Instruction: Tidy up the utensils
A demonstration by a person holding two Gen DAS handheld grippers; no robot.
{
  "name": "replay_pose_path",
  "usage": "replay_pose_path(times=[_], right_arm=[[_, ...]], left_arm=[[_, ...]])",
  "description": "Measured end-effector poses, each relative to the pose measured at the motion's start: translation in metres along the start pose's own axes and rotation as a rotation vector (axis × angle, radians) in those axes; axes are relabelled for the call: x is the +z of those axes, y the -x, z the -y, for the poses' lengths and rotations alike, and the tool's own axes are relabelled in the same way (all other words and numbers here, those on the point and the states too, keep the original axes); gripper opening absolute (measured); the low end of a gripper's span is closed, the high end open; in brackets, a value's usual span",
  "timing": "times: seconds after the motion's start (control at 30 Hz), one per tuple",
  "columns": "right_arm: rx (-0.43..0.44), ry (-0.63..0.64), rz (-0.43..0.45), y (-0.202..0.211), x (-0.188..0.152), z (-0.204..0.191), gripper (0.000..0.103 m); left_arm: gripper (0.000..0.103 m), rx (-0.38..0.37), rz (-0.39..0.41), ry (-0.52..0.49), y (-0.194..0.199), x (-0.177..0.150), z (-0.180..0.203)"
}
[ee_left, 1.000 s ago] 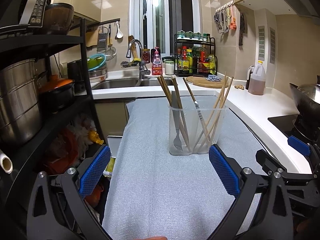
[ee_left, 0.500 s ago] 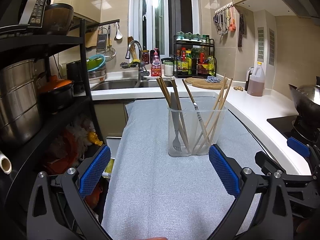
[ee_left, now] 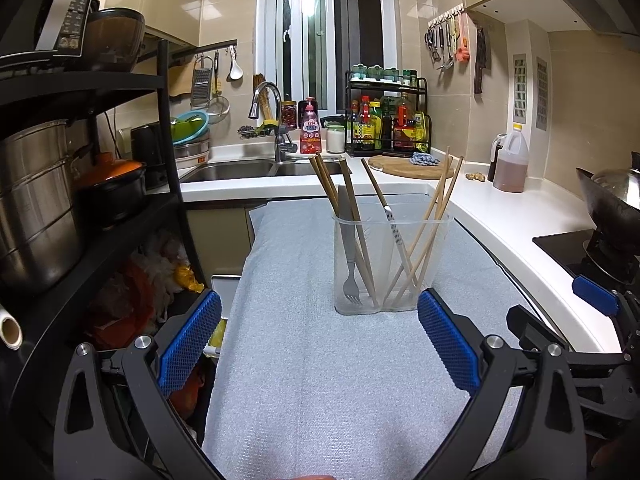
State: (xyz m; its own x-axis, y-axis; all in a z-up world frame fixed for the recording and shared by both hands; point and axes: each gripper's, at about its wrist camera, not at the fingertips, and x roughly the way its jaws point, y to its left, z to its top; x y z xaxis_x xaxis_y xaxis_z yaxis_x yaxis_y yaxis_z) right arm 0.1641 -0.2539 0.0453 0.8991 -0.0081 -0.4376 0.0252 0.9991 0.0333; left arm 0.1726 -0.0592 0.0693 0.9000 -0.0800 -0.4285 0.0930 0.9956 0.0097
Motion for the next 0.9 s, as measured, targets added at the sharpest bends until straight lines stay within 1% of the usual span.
replay_pose_path(times=[0.9], right_arm=[[-0.008, -0.002, 0.001, -0.0007, -0.0017, 0.0031, 0.098]], left_arm=[[0.095, -0.004, -0.001, -0.010, -0.0024, 0.0004, 0.0045]])
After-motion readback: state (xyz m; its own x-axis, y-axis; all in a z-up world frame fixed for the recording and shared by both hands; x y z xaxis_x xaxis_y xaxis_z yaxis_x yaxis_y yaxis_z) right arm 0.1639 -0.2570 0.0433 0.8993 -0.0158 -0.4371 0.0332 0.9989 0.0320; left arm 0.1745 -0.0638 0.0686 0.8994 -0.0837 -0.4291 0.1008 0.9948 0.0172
